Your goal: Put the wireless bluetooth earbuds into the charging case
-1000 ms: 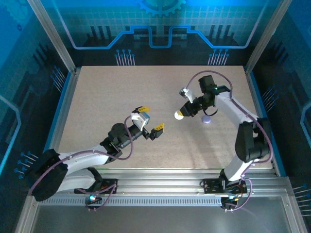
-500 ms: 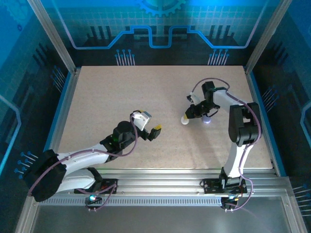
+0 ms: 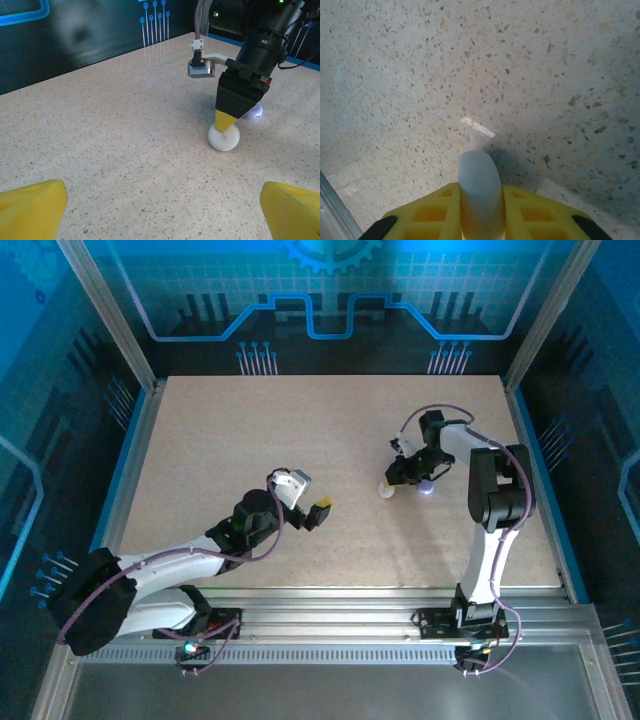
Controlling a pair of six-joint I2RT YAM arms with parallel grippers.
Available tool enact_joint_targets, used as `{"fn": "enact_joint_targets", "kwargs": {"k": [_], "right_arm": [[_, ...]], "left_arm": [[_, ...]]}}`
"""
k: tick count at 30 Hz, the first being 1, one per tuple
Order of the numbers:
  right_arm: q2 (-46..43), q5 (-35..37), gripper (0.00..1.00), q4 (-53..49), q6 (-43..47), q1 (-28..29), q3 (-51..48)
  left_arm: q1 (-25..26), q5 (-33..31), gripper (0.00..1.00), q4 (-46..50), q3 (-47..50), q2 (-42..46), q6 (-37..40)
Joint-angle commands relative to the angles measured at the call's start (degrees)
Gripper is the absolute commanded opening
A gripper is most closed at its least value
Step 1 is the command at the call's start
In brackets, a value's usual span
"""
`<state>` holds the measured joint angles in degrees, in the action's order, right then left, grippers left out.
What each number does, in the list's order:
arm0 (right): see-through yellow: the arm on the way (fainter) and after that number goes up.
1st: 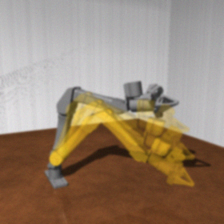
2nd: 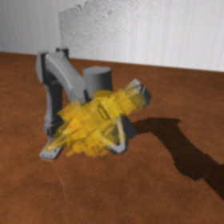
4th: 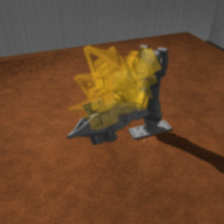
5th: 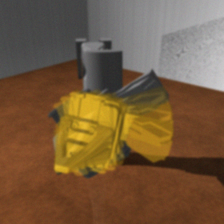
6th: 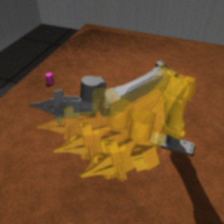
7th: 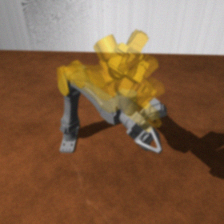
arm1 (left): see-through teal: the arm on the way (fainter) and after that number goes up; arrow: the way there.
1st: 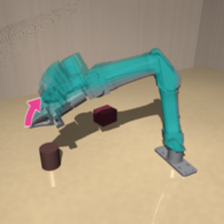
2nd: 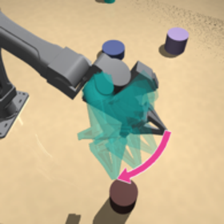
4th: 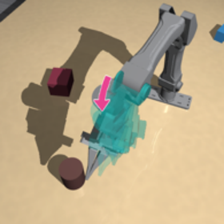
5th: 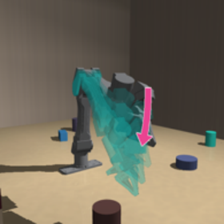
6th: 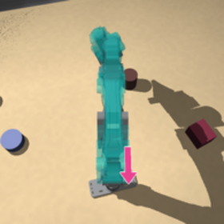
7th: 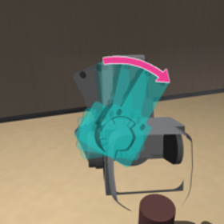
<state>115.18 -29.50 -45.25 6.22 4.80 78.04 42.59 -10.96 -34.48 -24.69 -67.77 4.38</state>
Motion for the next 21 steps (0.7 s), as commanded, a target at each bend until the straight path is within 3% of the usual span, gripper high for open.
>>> {"fn": "enact_joint_targets", "kwargs": {"k": [1,14,21], "right_arm": [[2.06,2.01,0.26,-1.15,-0.36,-1.42,0.97],[0.86,6.01,0.50,0.87,-2.40,-2.38,0.97],[-7.38,7.81,0.57,1.60,-4.73,-2.60,2.25]], "left_arm": [[-0.63,-1.17,0.99,0.47,-1.42,0.41,-1.24],[-4.28,-0.09,0.99,8.14,-4.95,1.92,-4.93],[-10.16,0.06,0.99,16.61,-9.51,2.84,-7.69]]}}
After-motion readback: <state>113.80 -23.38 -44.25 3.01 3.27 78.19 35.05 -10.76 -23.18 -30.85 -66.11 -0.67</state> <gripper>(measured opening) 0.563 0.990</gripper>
